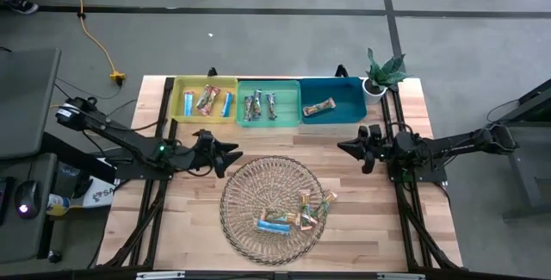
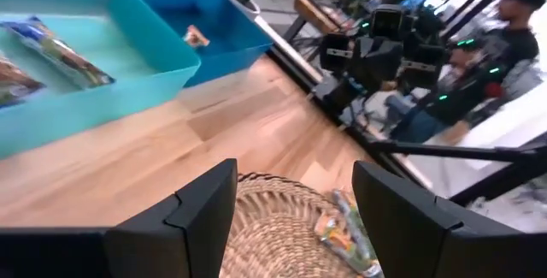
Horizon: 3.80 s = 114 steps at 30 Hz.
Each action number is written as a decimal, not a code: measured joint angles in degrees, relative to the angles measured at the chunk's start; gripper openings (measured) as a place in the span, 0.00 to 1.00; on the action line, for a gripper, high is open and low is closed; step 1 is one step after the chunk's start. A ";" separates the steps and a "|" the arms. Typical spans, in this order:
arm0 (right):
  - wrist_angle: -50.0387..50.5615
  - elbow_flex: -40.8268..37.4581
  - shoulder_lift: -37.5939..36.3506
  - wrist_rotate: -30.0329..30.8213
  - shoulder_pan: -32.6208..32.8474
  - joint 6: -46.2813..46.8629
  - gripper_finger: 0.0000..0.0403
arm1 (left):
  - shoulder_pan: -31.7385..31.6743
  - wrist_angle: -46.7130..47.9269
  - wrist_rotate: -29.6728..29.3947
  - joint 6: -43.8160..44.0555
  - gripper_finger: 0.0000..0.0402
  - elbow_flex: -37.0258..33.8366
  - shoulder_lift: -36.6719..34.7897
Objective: Pick and place Granola Bars by type
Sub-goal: Put the yellow granola bar into the blue bin
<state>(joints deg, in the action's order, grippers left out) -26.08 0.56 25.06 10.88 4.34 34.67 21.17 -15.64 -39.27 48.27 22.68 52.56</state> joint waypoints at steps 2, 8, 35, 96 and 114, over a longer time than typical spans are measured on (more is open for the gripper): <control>-1.46 0.25 -0.02 -1.13 0.00 -0.27 0.00 | -0.02 -2.73 0.95 0.02 0.57 -2.25 -0.02; 3.01 8.74 0.75 -6.87 0.22 -8.84 0.00 | -0.08 -12.33 1.32 -0.15 0.57 -8.57 0.02; 47.96 68.15 47.55 -9.43 7.08 -17.44 0.19 | -15.10 -36.84 21.29 -16.17 0.57 -21.97 0.02; 71.13 110.16 101.81 -15.09 20.89 -8.94 0.45 | -37.27 -57.10 77.50 -15.12 0.57 -22.10 -9.46; 69.85 110.16 104.41 -8.11 23.65 -6.45 0.45 | -37.27 -48.84 77.56 -14.75 0.57 -22.10 -9.66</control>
<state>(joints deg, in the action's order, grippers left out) 43.77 110.72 129.47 2.77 27.99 28.23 -16.10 -64.48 38.28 33.52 0.58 42.89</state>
